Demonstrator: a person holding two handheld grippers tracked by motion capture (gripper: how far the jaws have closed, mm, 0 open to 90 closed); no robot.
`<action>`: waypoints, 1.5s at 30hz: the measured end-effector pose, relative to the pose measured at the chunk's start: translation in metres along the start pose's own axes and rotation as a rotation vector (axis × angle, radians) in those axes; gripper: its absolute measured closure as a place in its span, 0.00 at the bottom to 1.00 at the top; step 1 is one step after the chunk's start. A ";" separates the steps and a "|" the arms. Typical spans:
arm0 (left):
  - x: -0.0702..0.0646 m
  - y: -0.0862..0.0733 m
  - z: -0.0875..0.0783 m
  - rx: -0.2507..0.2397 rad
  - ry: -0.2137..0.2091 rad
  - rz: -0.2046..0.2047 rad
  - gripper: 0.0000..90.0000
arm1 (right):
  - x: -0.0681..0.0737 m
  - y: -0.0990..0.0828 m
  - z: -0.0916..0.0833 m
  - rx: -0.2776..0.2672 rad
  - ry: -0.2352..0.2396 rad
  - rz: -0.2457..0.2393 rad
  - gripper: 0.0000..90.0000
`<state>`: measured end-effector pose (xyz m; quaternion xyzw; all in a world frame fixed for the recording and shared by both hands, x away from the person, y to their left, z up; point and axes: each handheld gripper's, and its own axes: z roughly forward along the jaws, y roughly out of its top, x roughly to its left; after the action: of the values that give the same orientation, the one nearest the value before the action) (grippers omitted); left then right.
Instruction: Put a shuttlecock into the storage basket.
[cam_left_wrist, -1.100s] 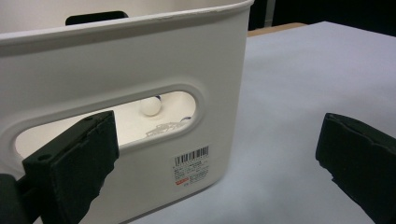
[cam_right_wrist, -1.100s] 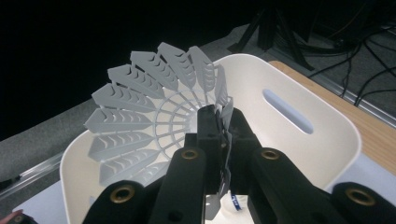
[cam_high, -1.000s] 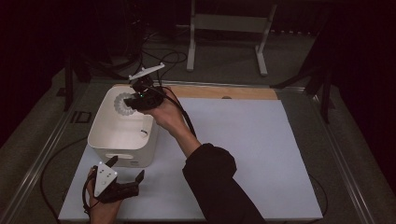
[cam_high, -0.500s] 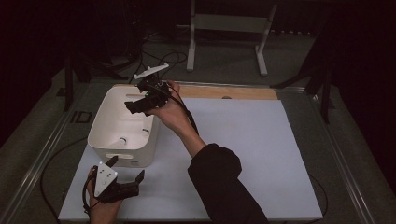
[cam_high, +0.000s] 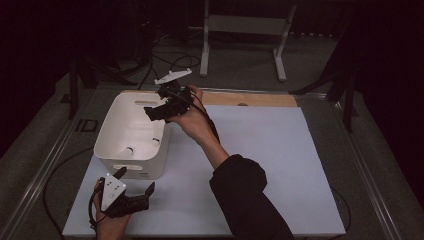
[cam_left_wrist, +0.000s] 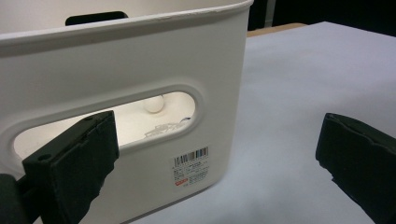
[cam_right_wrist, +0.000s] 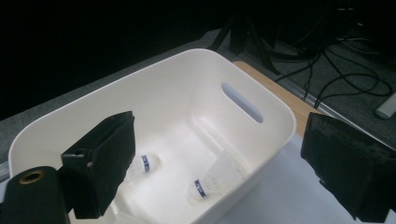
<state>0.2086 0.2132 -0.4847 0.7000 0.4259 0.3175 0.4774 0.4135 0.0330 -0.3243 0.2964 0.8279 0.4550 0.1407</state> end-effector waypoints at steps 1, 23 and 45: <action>0.000 0.000 0.000 0.000 -0.001 -0.001 0.00 | -0.001 -0.001 -0.001 -0.002 -0.003 0.006 0.11; 0.001 0.000 -0.001 -0.010 0.005 -0.008 0.00 | -0.032 -0.036 -0.035 -0.042 -0.090 0.005 0.11; 0.001 0.001 -0.001 -0.014 0.000 -0.013 0.00 | -0.056 -0.089 -0.080 -0.036 -0.214 0.037 0.09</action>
<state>0.2083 0.2140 -0.4837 0.6939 0.4282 0.3171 0.4844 0.3849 -0.0922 -0.3571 0.3559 0.7941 0.4380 0.2254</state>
